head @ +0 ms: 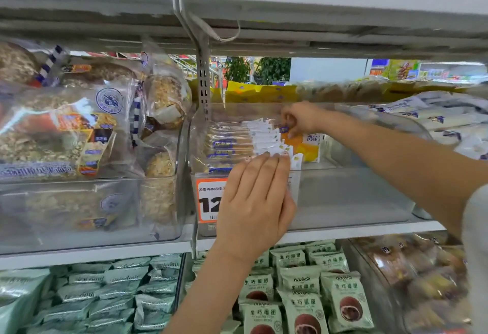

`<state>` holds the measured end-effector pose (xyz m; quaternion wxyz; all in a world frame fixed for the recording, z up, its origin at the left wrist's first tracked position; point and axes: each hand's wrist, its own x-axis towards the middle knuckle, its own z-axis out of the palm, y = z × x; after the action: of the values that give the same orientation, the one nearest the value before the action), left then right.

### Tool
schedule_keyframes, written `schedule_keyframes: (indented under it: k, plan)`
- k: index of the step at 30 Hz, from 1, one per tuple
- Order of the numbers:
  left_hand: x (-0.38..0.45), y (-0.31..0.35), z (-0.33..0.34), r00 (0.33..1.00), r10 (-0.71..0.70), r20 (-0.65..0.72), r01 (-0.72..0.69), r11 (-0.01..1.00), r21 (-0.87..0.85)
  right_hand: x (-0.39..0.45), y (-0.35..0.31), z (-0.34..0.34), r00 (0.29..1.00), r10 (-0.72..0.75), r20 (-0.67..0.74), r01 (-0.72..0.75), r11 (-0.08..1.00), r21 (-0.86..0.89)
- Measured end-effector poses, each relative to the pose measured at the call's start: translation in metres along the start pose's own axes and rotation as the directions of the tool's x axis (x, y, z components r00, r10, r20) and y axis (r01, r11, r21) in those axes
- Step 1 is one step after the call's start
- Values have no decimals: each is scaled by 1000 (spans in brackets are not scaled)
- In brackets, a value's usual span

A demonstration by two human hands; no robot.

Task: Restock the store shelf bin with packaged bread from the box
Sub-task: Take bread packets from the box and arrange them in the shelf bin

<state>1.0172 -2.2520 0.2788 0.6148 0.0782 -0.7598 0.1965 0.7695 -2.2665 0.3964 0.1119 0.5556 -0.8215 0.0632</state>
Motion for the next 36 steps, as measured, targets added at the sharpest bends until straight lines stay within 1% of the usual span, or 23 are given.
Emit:
schedule_keyframes:
  k: [3,5,7,11,14,16,18,19,20,22,24,25,26,27,28,30,32,33,34,35,36]
  plan:
    - [0,0,0,1000,-4,-2,4,1000,-8,1,1,1,996,20,-87,-22,999,-28]
    - [-1,0,0,1000,-3,-2,3,1000,-3,0,1,3,994,21,-105,-28,997,-70]
    - [-1,0,1,1000,-2,0,2,1000,3,0,2,5,994,25,-110,-33,997,-72]
    - [-2,0,1,1000,-2,5,2,1000,8,-5,7,3,989,60,-138,-55,998,42]
    - [0,0,1,1000,-7,18,7,1000,7,-22,-2,-9,975,49,-218,-27,994,105]
    - [0,-1,-1,999,-11,45,11,1000,-1,-48,-18,-22,951,78,-298,4,964,267]
    - [0,-1,-3,997,-20,68,21,1000,-14,-84,-39,-33,895,157,-417,60,885,462]
    - [1,1,-5,997,-30,77,32,999,-28,-105,-49,-34,851,197,-487,105,844,525]
    - [2,4,-7,995,-47,84,51,998,-46,-126,-60,-33,793,221,-567,159,824,543]
    - [2,13,-14,989,-100,113,108,991,-73,-171,-82,-19,675,229,-702,233,836,497]
    - [-13,25,-28,974,-145,172,164,982,-99,-216,-101,7,568,221,-793,241,876,417]
    - [-29,33,-37,969,-133,207,163,978,-132,-239,-110,25,531,215,-820,236,892,386]
    - [-49,41,-45,967,-93,236,138,974,-181,-261,-117,46,513,206,-833,227,904,363]
    - [-71,50,-55,965,-31,260,94,968,-234,-281,-123,69,522,192,-831,220,911,349]
    - [-96,59,-63,958,41,283,42,959,-280,-301,-129,95,560,171,-811,221,912,345]
    - [-149,77,-77,920,154,359,-24,940,-340,-337,-137,151,704,129,-699,207,904,375]
    - [-201,95,-90,852,175,493,26,927,-375,-372,-143,206,858,83,-507,147,906,397]
    - [-227,104,-97,801,173,574,74,922,-380,-390,-146,231,921,61,-384,106,911,398]
    - [-249,113,-106,730,173,661,126,917,-379,-405,-148,255,970,48,-240,53,917,394]
    - [-269,119,-115,635,166,754,180,918,-354,-418,-151,275,997,37,-72,-8,929,369]
    - [-288,125,-124,501,166,849,224,923,-313,-430,-153,293,993,27,111,-62,944,323]
